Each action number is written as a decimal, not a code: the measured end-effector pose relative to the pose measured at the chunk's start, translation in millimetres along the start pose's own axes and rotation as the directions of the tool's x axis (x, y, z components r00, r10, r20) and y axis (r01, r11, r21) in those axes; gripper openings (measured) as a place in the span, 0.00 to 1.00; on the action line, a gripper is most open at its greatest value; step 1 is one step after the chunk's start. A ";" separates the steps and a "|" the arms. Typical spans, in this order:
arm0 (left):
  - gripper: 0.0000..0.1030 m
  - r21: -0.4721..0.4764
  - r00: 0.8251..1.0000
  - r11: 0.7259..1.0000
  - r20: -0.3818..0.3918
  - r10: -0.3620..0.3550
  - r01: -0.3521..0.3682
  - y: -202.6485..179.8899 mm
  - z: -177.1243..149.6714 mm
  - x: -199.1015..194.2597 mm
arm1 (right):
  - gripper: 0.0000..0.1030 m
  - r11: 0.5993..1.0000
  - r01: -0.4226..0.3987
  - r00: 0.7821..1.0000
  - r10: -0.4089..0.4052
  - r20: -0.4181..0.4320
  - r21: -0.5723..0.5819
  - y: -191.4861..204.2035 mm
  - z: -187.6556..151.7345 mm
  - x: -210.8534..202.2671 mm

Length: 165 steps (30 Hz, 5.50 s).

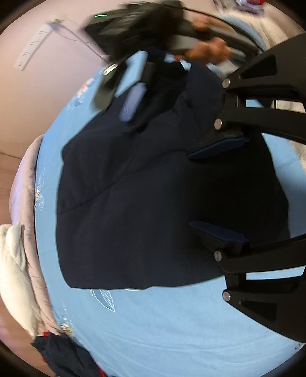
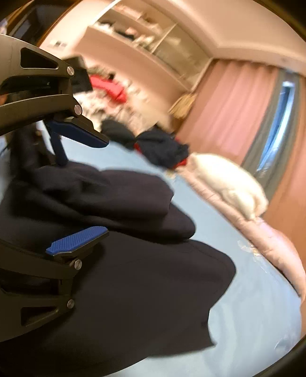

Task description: Fold large clothes

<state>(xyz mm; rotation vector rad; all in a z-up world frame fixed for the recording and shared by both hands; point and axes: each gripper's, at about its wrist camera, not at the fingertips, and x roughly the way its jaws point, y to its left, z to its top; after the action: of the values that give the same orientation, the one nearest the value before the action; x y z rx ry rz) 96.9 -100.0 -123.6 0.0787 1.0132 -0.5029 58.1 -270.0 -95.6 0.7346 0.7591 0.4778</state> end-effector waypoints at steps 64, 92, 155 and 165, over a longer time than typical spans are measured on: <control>0.69 0.109 0.988 0.993 0.155 0.025 -0.042 0.9 16.1 -32.3 | 0.32 0.924 0.285 0.938 -0.214 0.272 -0.256 21.6 4.0 -125.7; 0.62 0.109 0.981 0.992 0.175 -0.079 0.061 16.4 11.4 -12.7 | 0.28 0.911 0.347 0.930 -0.303 0.209 -0.224 -4.8 -35.7 -113.9; 0.68 0.209 0.991 0.978 0.130 -0.003 -0.024 -26.7 -15.2 18.6 | 0.38 0.826 0.513 0.858 -0.503 0.104 -0.233 -16.4 -47.0 -80.7; 0.71 0.161 0.994 0.987 0.108 0.009 -0.026 -19.8 -30.8 12.7 | 0.38 0.827 0.510 0.858 -0.509 0.074 -0.237 -11.9 -63.8 -86.4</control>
<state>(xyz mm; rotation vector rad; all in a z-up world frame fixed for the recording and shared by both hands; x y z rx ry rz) 69.3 -113.1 -147.4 0.2038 0.8645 -0.5672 -44.1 -305.3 -98.2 0.2738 0.8348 0.0747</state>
